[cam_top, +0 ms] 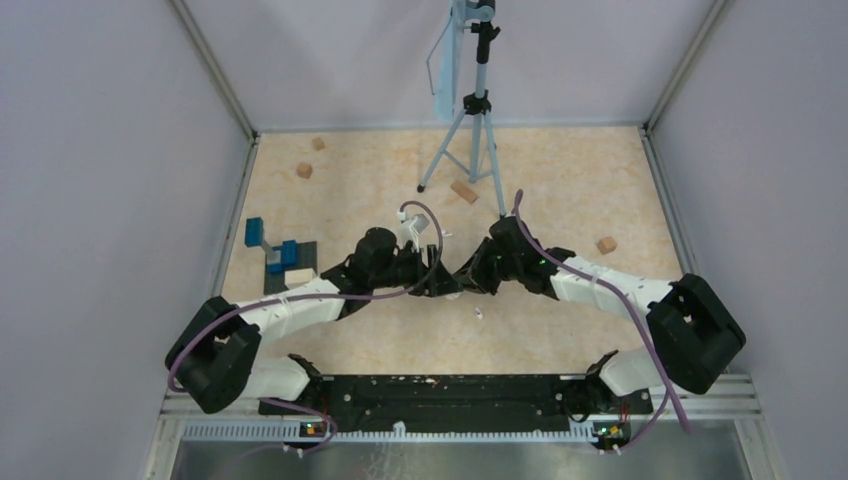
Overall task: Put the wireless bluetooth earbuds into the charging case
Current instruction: Pass from the right arm to the left
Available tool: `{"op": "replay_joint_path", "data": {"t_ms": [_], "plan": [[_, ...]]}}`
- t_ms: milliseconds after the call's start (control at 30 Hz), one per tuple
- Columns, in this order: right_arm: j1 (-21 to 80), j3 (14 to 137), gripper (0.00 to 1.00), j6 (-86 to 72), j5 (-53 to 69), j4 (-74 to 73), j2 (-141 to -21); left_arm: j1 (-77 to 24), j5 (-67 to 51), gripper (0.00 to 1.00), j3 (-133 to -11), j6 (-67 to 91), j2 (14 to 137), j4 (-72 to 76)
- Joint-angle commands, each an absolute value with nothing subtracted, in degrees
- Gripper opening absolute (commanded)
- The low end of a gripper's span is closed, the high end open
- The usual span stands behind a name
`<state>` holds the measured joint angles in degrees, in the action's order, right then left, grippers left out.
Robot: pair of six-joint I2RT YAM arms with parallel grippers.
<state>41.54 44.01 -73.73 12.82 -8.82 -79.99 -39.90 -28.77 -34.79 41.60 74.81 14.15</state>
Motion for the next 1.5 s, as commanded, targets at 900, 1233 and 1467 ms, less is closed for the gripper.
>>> {"op": "replay_joint_path", "data": {"t_ms": [900,1233,1467], "plan": [[41.56,40.34,0.0,-81.12,18.34,3.85,-79.06,-40.74,-20.74,0.31,-30.76,47.07,72.49,21.54],[41.53,39.78,0.0,-80.61,18.47,4.35,-78.65,-40.69,-20.56,0.08,-31.91,46.57,72.48,18.05],[41.3,39.29,0.27,-80.05,17.23,2.9,-76.8,-40.7,-20.56,0.0,-34.07,45.51,73.06,13.68]]}}
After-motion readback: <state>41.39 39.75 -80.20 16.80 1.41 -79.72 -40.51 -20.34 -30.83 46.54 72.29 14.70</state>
